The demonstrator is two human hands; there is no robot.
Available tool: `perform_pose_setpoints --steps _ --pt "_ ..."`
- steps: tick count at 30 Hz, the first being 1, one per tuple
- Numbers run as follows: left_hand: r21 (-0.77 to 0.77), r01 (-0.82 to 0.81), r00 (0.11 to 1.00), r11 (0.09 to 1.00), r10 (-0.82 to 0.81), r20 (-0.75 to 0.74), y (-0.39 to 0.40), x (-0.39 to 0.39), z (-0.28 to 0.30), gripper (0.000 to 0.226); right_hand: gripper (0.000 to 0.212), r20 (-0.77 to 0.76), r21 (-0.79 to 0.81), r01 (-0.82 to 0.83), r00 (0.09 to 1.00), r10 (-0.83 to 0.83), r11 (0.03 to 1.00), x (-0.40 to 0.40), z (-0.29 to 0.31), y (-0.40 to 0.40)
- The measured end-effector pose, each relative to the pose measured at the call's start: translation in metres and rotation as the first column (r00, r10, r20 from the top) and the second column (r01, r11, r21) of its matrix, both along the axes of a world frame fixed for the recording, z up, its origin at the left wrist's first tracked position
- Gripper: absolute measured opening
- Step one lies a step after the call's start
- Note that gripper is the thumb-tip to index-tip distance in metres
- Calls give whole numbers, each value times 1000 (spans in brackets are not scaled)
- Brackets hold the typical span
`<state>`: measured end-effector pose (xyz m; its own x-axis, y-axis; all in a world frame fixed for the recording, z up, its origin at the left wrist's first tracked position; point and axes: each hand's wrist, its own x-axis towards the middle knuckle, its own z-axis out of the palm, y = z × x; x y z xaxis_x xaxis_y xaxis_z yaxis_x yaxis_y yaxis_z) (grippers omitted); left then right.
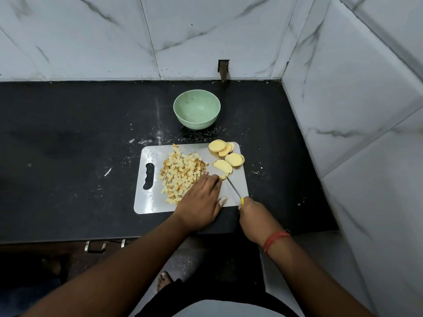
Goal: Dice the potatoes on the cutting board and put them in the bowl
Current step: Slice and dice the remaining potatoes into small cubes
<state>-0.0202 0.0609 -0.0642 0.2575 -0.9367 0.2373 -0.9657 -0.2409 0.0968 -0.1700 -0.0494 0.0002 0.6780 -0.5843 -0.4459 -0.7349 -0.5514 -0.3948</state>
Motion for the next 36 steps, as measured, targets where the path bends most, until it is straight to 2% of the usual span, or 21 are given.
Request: perform_pose_setpoints --steps 5,12,22,27,33,36 --pt "38 -14 999 999 16 -37 0 0 0 59 25 -110 5 -13 994 13 1000 12 6 -3" --pt "-7 -8 1000 1000 8 -13 -1 -1 2 55 16 -6 -14 18 1000 -18 1000 6 4 -1" --pt "-20 3 1000 1000 -3 -22 0 -1 2 55 23 -131 21 -17 991 19 1000 21 2 -5" --pt "-25 2 1000 1000 -2 -15 -1 -2 2 55 6 -153 46 -82 984 88 996 9 4 -8" --pt "-43 -21 1000 999 21 3 1 -3 1 53 2 -44 12 -12 999 12 1000 2 12 -5" --pt "-68 -24 999 997 26 29 2 -3 -1 52 13 -29 -7 -21 999 21 1000 11 14 -5"
